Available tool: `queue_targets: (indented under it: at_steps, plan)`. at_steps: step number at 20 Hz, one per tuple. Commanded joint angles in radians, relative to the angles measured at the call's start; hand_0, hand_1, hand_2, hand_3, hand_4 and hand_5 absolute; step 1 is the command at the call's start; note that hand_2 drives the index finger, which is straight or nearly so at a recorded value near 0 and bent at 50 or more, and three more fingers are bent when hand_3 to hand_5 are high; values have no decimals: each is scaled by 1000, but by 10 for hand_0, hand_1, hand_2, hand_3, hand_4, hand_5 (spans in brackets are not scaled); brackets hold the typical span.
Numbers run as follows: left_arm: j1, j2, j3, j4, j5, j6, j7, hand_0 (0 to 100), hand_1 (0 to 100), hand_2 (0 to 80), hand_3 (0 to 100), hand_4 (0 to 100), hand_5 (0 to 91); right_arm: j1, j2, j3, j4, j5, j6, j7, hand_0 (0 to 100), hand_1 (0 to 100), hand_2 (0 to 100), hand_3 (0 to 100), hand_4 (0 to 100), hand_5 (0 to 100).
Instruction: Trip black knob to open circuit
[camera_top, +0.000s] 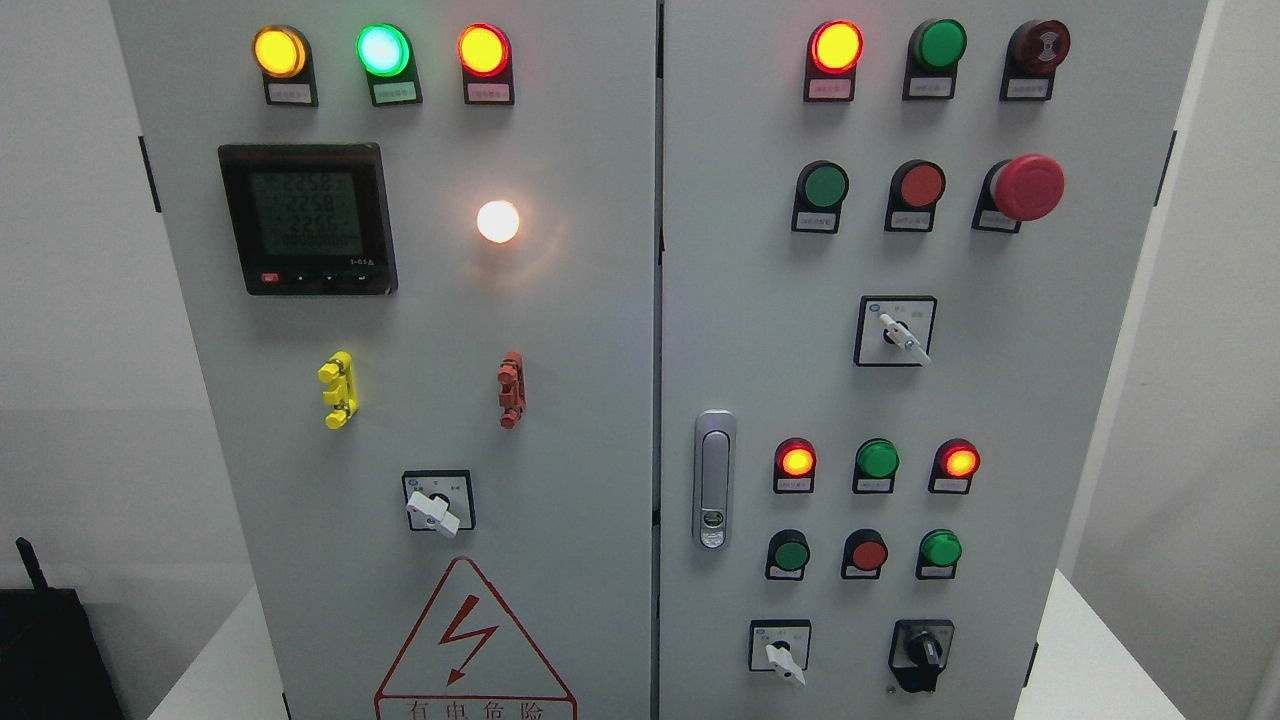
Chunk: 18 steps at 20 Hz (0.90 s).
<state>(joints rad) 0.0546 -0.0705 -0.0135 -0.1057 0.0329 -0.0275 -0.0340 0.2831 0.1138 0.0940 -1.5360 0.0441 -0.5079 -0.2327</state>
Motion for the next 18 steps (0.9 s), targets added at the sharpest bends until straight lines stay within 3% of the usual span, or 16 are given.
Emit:
queue_targets:
  at_steps: [1,18]
  plan:
    - [-2,0,1,0,2,-2,0,120,389,0,0,0,0,-15,4,-2,-45,-3,17,9,789,799,0,1000,997,918]
    - [-2,-2,1,0,2,-2,0,120,389,0,0,0,0,-133,-5,-17,-107,-26,134,10,824,810,0,1000,1000,917]
